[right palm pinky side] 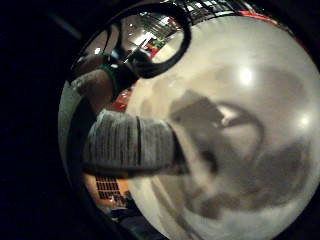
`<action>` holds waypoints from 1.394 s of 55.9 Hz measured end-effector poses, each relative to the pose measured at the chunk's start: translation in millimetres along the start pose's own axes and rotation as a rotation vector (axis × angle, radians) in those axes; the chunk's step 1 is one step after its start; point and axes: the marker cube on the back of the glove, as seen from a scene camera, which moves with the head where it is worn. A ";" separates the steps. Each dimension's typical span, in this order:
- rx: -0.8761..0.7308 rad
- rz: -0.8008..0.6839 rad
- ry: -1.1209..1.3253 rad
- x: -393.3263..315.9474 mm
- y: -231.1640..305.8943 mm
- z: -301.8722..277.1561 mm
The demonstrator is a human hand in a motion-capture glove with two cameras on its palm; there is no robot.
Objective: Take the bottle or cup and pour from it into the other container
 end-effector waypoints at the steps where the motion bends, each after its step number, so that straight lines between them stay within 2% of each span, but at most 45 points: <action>1: 0.004 -0.003 -0.019 0.4 -1.6 1.2; 7: 0.033 -0.010 -0.075 -0.9 -9.0 5.4; 20: 0.048 -0.079 -0.021 -7.1 2.8 9.9; 31: 0.099 -0.170 0.023 -50.9 16.9 -6.7; 38: 0.004 -0.201 0.352 -110.1 19.3 -21.6; 43: 0.210 -0.225 0.620 -144.3 -0.2 -15.6; 44: 0.202 -0.230 0.680 -149.1 0.3 -15.0; 47: 0.020 -0.206 0.880 -162.4 15.5 -14.7; 49: -0.042 -0.210 0.997 -170.1 19.4 -12.8; 58: -0.111 -0.261 1.356 -191.8 18.6 9.4; 78: -0.275 -0.383 1.831 -186.6 16.5 88.0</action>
